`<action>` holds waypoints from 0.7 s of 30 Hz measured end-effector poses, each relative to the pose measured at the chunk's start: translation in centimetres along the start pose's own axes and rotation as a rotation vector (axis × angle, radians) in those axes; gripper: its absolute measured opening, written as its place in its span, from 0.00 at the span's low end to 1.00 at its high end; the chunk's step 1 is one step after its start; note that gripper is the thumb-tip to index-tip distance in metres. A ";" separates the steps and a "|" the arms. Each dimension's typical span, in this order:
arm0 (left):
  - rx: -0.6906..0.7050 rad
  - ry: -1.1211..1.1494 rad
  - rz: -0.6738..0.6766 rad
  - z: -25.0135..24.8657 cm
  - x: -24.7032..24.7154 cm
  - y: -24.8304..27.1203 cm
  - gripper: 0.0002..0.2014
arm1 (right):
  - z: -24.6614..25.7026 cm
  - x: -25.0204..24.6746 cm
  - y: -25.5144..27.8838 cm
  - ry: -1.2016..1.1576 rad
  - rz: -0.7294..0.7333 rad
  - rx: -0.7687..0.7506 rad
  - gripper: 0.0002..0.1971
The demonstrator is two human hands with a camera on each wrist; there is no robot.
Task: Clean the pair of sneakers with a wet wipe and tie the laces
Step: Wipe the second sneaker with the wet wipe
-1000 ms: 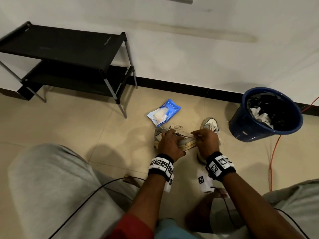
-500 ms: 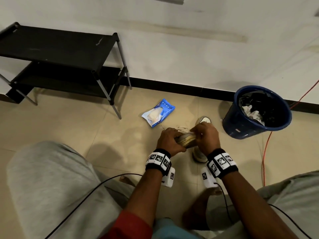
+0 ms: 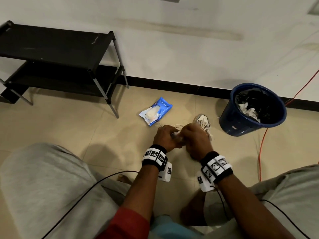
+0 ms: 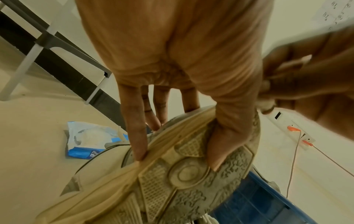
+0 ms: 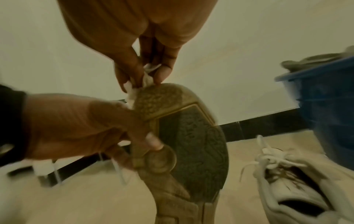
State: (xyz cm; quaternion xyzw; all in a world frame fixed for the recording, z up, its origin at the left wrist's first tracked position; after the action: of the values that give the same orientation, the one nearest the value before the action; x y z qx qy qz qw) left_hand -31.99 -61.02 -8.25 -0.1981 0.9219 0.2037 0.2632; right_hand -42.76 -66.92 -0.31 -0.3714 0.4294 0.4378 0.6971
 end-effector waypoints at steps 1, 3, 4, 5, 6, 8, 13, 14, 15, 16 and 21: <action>0.003 -0.018 -0.006 0.1 0.0 -0.1 0.27 | 1.4 0.9 0.2 0.034 0.034 -0.090 0.11; 0.020 -0.025 -0.023 0.4 0.3 -0.4 0.27 | 2.1 1.4 0.5 0.106 0.061 -0.176 0.11; 0.017 -0.010 -0.026 0.7 0.5 -0.7 0.28 | 1.6 1.0 0.3 0.118 0.042 -0.159 0.12; 0.019 -0.006 -0.026 1.0 0.5 -0.8 0.29 | 0.9 0.4 0.3 0.113 0.000 -0.123 0.12; 0.020 -0.002 -0.028 1.0 0.4 -0.7 0.29 | 0.0 -0.2 0.4 0.084 -0.049 -0.071 0.13; 0.026 0.027 -0.038 0.6 -0.2 -0.3 0.29 | -1.9 -1.0 0.6 -0.050 -0.151 0.055 0.09; 0.101 0.149 -0.081 -0.3 -2.1 0.7 0.33 | -3.7 -0.9 0.6 -0.352 -0.300 0.204 0.08; 0.102 0.160 -0.080 -0.3 -2.2 0.7 0.32 | -3.3 -0.9 0.6 -0.343 -0.307 0.205 0.07; 0.101 0.165 -0.077 -0.1 -2.1 0.7 0.33 | -3.2 -0.8 0.6 -0.345 -0.326 0.214 0.07; 0.095 0.168 -0.077 0.1 -2.1 0.6 0.33 | -3.5 -0.7 0.7 -0.364 -0.355 0.236 0.08; 0.124 0.200 -0.099 1.4 -2.4 0.7 0.36 | -6.0 1.2 0.9 -0.482 -0.385 0.438 0.12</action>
State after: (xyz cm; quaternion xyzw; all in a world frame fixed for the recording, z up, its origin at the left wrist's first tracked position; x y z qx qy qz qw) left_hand -29.90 -59.16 -7.81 -0.2460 0.9436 0.1122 0.1912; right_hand -44.98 -71.61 -3.70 -0.1739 0.2587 0.2714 0.9106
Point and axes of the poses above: each hand's wrist, its own y-axis away from the middle knuckle, its own x-axis out of the palm, z = x × y, the point moved 7 cm from there along -y, towards the middle knuckle, and after that the axes turned 8 degrees about z, right-handed, at the moved point
